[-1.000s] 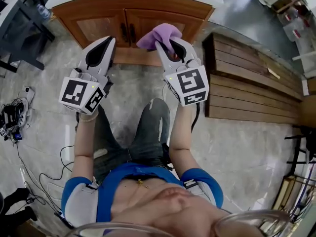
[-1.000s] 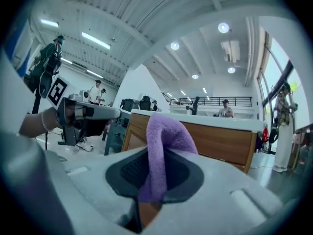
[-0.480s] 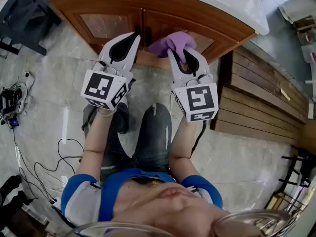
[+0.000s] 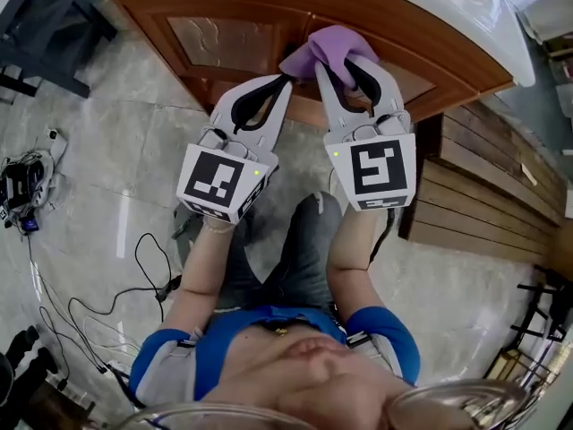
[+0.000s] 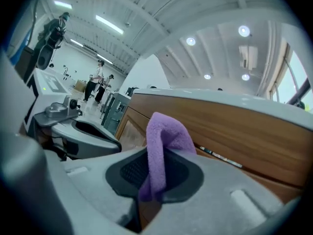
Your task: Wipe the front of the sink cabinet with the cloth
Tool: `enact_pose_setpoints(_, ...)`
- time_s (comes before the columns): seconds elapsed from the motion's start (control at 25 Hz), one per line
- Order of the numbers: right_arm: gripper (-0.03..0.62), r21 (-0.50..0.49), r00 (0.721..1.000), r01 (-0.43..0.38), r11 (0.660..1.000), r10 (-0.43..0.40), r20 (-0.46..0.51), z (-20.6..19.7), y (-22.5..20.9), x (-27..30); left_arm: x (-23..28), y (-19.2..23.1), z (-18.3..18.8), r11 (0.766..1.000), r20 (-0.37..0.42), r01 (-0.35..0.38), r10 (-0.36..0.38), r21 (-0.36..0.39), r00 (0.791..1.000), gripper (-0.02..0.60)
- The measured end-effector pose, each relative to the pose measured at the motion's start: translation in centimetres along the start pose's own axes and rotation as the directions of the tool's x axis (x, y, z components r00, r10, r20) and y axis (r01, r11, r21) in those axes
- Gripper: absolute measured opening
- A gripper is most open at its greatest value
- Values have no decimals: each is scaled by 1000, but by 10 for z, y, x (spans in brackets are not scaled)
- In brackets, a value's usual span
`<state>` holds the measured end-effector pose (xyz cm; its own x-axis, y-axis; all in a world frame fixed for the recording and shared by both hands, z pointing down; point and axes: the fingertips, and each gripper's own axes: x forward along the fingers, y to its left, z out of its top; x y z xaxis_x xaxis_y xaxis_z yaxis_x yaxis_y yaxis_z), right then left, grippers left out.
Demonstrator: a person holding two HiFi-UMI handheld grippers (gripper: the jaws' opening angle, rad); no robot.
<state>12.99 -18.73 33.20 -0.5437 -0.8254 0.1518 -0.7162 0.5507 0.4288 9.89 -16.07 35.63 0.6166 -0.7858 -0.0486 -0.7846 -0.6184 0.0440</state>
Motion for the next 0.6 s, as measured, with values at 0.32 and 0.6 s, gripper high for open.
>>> enact_pose_setpoints(0.32, 58, -62, 999, 43, 997, -45, -22, 6, 3, 25, 0, 22, -13, 999, -23, -21, 21, -25, 1000, 0)
enact_pose_setpoints(0.6, 58, -11, 998, 55, 998, -55, -4, 2, -10, 12, 14, 0, -9, 1000, -12, 25, -24, 9, 1000, 0)
